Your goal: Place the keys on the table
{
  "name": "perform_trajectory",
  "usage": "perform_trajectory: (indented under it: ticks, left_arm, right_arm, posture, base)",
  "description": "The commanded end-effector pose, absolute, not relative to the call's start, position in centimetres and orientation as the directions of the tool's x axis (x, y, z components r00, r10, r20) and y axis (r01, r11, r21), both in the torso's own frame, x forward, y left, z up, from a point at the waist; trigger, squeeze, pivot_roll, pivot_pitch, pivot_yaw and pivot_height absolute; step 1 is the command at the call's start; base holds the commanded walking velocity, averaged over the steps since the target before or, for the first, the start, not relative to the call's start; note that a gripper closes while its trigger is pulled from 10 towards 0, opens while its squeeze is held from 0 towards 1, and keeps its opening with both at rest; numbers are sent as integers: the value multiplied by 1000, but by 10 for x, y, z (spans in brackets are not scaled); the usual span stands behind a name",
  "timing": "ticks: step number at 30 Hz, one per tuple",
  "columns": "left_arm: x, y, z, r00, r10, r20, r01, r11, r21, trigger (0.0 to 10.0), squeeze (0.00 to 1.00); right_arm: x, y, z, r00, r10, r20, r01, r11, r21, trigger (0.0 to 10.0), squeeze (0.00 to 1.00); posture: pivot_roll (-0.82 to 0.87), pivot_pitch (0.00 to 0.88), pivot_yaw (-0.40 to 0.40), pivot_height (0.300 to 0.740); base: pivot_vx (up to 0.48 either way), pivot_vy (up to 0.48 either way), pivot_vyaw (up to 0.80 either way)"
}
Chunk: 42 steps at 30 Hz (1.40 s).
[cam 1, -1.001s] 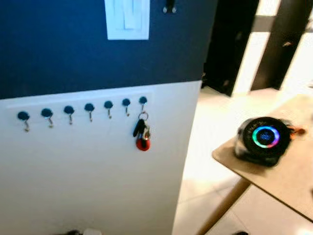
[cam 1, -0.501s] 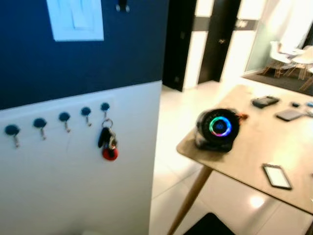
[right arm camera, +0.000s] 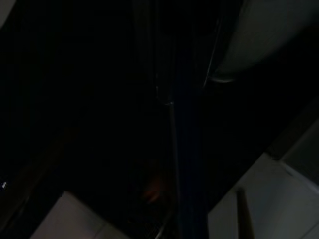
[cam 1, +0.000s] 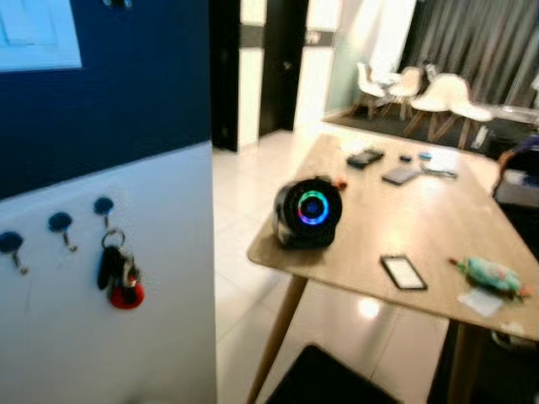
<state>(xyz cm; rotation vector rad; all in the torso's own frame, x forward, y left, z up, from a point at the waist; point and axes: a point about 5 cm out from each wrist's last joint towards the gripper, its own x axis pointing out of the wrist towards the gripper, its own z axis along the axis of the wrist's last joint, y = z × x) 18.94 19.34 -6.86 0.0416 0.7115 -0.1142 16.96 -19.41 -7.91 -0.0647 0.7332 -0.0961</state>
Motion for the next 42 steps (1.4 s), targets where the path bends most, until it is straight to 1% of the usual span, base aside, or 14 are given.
perform_trajectory:
  ticks: [1,18,27,33,40,42]
  left_arm:
    - [194,193,-66,759,-101,-644,143,990,13,10000,0]
    - [195,193,-65,768,-93,-633,130,991,12,10000,0]
    - [197,195,-63,781,-73,-621,99,995,8,10000,0]
    - [199,196,-62,793,-60,-606,77,997,2,10000,0]
    - [200,195,-61,798,-67,-599,84,996,1,10000,0]
    - [201,194,-60,801,-73,-595,92,996,2,10000,0]
  right_arm:
    - [167,-198,-80,733,-121,-669,71,992,-102,10000,0]
    - [166,-199,-81,728,-117,-675,62,993,-105,10000,0]
    - [166,-198,-81,728,-107,-678,51,993,-102,10000,0]
    - [166,-197,-81,723,-102,-684,36,993,-109,10000,0]
    - [166,-195,-82,719,-101,-688,36,993,-108,10000,0]
    - [166,-195,-82,717,-101,-690,34,993,-109,10000,0]
  posture:
    - [14,49,24,740]
    - [13,52,21,740]
    - [18,62,18,740]
    - [19,68,22,740]
    - [20,74,26,740]
    - [20,77,28,740]
  base:
    - [0,0,-800]
    - [0,0,-800]
    - [0,0,-800]
    - [0,0,0]
    - [0,0,0]
    - [0,-317,0]
